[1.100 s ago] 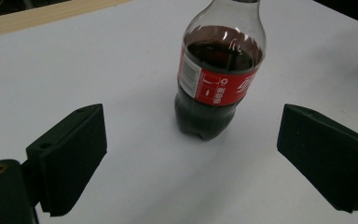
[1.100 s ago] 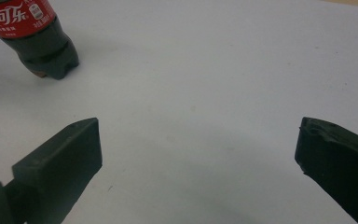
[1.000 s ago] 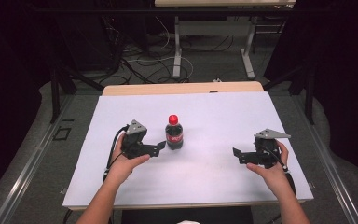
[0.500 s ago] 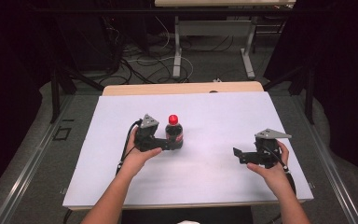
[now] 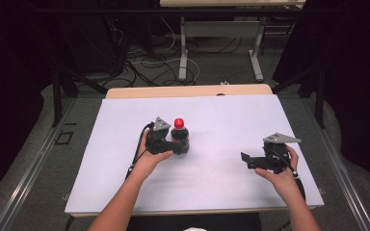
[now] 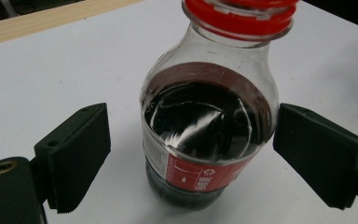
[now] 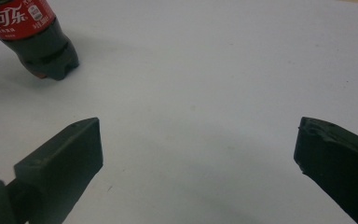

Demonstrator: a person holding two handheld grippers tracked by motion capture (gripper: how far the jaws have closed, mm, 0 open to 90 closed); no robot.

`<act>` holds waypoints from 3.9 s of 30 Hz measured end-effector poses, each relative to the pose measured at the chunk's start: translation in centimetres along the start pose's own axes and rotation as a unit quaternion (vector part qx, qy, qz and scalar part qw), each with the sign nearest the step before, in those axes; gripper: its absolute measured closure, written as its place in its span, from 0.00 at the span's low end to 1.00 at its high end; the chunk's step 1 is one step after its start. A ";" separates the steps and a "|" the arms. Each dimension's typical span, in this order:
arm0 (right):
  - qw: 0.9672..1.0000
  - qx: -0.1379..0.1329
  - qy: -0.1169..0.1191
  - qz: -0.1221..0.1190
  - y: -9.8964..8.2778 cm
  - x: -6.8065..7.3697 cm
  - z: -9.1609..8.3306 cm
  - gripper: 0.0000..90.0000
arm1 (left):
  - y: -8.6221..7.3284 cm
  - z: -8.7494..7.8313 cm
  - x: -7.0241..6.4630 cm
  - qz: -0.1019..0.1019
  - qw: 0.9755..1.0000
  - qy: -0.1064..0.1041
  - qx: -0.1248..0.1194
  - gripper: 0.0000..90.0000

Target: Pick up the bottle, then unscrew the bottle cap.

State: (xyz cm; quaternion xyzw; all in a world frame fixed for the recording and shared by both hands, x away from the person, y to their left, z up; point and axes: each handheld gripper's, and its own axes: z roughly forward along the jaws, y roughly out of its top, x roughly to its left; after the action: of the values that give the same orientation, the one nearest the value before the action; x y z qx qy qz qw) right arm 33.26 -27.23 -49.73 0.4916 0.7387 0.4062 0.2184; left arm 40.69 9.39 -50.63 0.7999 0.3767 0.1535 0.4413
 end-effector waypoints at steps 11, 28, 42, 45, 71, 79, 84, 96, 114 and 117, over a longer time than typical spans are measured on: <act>1.000 0.001 0.003 0.001 -0.1 0.0 0.1 0.01 | -0.1 1.2 -0.1 0.004 1.000 0.005 0.004 0.18; 1.000 0.005 0.000 0.002 -0.3 -0.1 0.3 0.02 | -0.2 1.8 -0.6 0.023 1.000 0.010 0.004 0.30; 1.000 0.005 0.002 0.003 -0.3 0.0 0.4 0.02 | -0.4 1.6 -0.8 0.027 1.000 0.013 -0.002 0.32; 1.000 0.003 0.004 0.000 -0.2 0.0 0.3 0.02 | -0.3 1.5 -0.8 0.023 1.000 0.010 0.001 0.32; 0.999 -0.001 0.039 -0.013 0.7 2.3 -0.4 0.06 | 0.1 -3.5 -3.7 0.037 0.999 -0.020 0.003 0.32; 0.998 -0.007 0.059 -0.033 1.2 4.2 -0.8 0.07 | -0.5 -4.1 -5.2 0.046 0.998 -0.036 0.006 0.32; 0.996 -0.017 0.072 -0.041 1.5 5.1 -1.2 0.08 | -1.1 -4.2 -5.8 0.054 0.998 -0.042 0.010 0.32; 0.992 -0.043 0.098 -0.062 2.2 7.3 -2.0 0.13 | -1.9 -3.8 -7.6 0.060 0.996 -0.060 0.019 0.32; 0.984 -0.071 0.139 -0.089 4.8 10.9 -2.6 0.25 | -1.9 -4.0 -9.0 0.068 0.994 -0.081 0.025 0.33; 0.984 -0.067 0.137 -0.095 5.2 11.6 -2.5 0.27 | -1.9 -3.9 -9.1 0.071 0.994 -0.077 0.022 0.32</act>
State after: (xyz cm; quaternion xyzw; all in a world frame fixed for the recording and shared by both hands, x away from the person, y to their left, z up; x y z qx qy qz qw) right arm 29.42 -16.75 -43.14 0.3429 0.7762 0.4955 0.1855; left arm 31.48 5.63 -49.23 0.8436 0.2870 0.1144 0.4391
